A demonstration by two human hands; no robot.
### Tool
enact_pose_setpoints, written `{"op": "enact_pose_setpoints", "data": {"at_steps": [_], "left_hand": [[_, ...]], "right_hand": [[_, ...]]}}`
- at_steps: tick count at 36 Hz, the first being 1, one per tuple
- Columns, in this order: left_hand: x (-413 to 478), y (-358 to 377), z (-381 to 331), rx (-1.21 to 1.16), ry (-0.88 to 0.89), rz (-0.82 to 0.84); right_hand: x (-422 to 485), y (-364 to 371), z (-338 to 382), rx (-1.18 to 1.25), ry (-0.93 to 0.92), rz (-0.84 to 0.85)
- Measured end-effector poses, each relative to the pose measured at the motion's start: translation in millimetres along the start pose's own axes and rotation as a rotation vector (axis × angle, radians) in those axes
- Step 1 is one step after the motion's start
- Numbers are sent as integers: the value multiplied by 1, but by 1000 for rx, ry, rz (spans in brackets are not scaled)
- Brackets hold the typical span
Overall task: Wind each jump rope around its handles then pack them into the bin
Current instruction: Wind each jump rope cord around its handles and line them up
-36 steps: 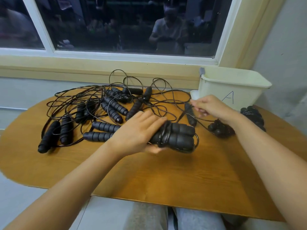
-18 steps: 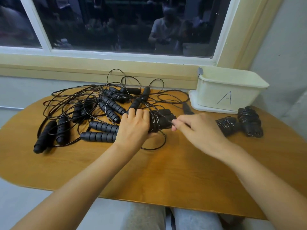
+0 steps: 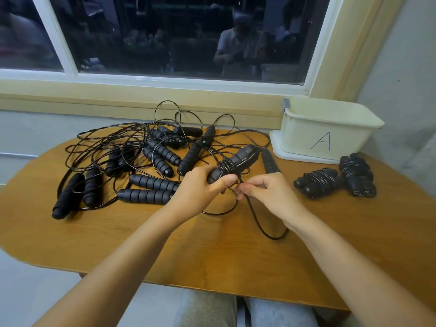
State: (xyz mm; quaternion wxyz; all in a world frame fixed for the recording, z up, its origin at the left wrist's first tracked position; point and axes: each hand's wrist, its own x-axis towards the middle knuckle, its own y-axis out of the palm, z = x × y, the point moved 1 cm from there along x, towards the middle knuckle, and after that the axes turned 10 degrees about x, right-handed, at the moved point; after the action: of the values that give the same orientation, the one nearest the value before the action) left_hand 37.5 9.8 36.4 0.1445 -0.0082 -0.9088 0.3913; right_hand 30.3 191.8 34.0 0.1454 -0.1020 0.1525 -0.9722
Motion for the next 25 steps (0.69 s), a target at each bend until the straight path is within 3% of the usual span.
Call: {"op": "enact_pose_setpoints", "data": {"at_steps": [9,14,16,19,21,25], "left_hand": [[0,-6,-5,28,26,167],[1,-8,-9,64,31,266],[2,-8,-11,51,13,302],[3,-10,-13,24,-8,363],[5,-14,-15,11,-69,427],[15,-24,-11,-178,-235,428]], "right_hand": [[11,-1,0,-208,148,-193],[13,-7,-1,-348,-35,-346],[12,-13,1,-454,-233,-307],[14,-20,0,-665,-501,-68],[16,-24,-3,-720,-575,38],[15,-27,-1,-575,-572,-6]]}}
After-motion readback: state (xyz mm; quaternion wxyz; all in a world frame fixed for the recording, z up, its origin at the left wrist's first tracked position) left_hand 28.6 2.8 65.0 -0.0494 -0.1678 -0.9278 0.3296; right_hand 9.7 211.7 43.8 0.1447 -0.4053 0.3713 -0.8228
